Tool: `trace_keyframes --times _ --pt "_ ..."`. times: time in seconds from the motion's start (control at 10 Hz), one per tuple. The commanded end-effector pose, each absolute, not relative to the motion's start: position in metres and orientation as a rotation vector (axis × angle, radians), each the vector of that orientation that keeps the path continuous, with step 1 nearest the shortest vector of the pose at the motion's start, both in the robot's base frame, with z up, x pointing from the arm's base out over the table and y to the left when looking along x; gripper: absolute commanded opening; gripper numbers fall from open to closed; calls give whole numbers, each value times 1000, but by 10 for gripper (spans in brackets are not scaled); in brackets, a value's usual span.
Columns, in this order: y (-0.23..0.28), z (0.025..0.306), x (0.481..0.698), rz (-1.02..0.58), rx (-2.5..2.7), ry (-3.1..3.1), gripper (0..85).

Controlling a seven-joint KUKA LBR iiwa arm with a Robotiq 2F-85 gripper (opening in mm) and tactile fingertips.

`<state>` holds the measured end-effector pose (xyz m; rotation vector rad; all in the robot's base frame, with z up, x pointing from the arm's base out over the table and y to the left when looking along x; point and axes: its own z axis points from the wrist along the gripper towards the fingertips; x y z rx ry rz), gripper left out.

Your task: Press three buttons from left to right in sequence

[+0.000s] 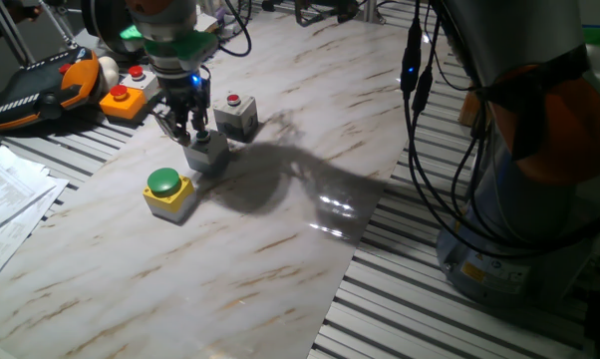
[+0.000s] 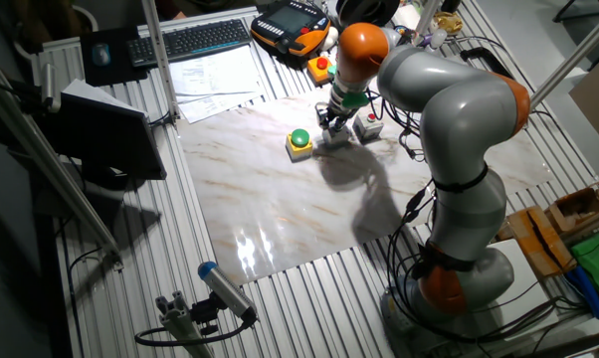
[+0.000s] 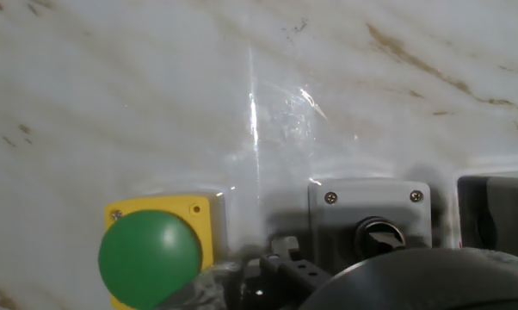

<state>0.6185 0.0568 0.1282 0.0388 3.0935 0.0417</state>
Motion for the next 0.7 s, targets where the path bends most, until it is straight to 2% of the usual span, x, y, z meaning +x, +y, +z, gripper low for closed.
trace_keyframes --times 0.0,0.3,0.4,0.5,0.6 --pt "61 132 619 39 45 3095 460" --pt "81 143 621 32 64 3104 433" --pt "85 143 620 42 66 3101 353" --pt "89 142 619 49 67 3096 190" --pt "93 142 618 49 67 3093 63"
